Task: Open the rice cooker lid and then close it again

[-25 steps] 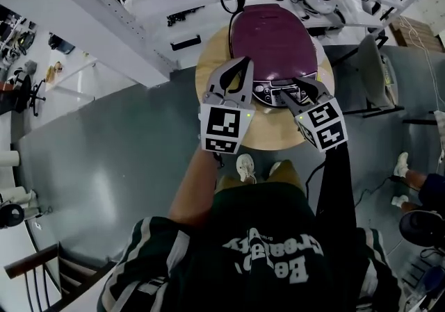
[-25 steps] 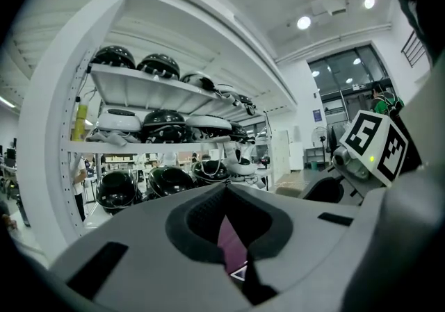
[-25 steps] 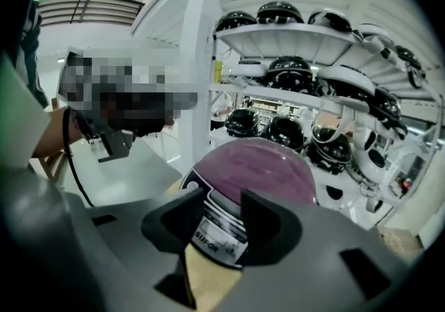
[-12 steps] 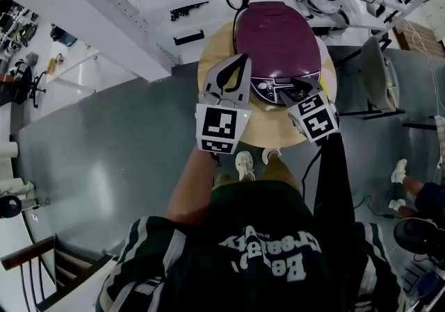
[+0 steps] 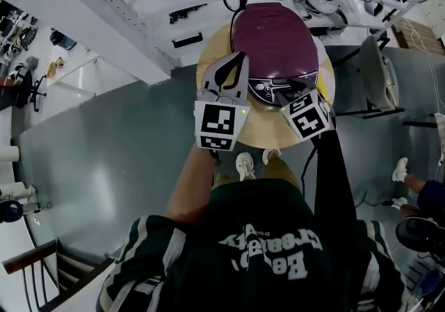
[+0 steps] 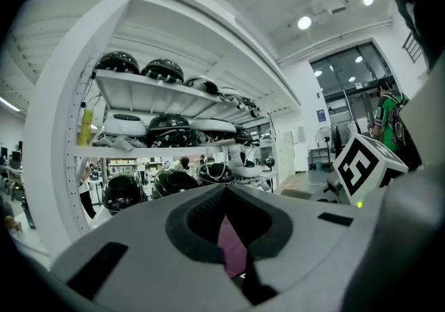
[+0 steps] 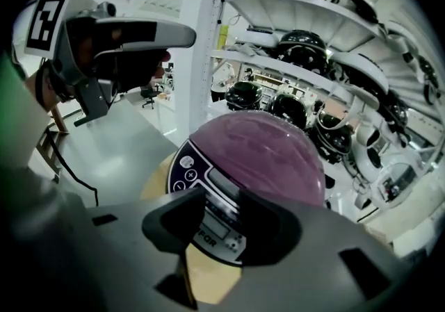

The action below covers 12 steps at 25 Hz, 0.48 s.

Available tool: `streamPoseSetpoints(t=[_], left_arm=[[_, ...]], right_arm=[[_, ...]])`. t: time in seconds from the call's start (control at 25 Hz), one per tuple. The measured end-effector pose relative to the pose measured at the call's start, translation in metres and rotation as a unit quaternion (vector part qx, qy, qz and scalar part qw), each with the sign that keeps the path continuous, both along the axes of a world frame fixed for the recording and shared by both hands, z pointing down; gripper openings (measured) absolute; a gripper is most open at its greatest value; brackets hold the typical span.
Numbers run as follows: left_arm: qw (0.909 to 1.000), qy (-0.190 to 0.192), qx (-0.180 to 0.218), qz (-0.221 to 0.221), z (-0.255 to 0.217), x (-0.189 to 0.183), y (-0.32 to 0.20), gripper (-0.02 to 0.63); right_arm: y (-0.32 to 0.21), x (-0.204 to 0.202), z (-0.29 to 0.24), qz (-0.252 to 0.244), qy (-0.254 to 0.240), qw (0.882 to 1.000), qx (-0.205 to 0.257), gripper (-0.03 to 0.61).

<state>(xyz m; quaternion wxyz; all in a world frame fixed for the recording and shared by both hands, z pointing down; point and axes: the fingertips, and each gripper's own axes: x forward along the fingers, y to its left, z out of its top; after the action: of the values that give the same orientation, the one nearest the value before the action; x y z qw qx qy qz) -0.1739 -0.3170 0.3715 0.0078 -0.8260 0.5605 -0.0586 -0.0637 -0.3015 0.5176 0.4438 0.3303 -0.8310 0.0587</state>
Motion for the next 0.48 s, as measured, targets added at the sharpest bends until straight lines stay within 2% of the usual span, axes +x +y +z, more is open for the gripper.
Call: streamPoseSetpoints(t=[0.24,0.48], left_arm=[[1.0000,0.001,-0.002,-0.005,0.0006,-0.0028,-0.0009,-0.003],[0.9999,0.000,-0.010,-0.011,0.0007,-0.0062,-0.0035,-0.003]], right_arm=[[0.0017,0.0021,0.0007,0.012,-0.027,1.000,-0.001,0.161],[0.0008,0.0026,-0.0012,0.012,-0.032,0.999,-0.003,0.160]])
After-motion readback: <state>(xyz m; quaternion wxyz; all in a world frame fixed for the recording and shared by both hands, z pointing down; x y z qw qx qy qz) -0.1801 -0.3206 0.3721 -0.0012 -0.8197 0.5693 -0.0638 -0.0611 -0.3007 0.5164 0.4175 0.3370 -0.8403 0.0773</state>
